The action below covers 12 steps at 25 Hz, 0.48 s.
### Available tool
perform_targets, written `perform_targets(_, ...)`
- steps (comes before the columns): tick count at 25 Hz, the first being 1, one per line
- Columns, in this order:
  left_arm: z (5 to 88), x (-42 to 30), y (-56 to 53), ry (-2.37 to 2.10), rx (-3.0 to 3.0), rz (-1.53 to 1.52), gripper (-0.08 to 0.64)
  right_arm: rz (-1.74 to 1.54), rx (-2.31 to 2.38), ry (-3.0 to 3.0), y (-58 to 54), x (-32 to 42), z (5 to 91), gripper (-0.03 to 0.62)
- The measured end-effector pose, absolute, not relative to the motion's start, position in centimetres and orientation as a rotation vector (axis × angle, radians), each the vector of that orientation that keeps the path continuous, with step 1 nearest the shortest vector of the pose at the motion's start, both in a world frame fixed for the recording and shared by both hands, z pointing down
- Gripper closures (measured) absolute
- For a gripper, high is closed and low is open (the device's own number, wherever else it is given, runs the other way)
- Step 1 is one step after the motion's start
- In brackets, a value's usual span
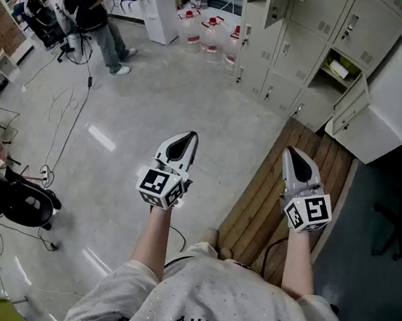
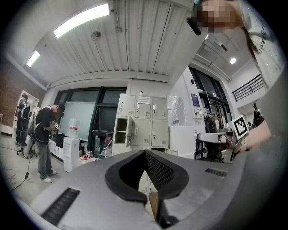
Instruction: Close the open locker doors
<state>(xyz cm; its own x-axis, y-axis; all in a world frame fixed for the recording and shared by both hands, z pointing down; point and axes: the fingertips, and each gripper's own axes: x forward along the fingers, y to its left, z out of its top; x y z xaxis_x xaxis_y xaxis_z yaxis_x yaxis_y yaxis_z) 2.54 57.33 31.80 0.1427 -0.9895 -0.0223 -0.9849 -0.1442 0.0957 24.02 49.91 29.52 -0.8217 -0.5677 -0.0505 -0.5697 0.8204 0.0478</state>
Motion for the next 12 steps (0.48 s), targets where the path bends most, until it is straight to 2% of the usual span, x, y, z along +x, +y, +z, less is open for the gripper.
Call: perform_targets(12,33.6,1.7,52.7,-1.956,2.356,-0.101,0.563,0.095,-0.963,2.969,46.2,22.5,31.7,0.597)
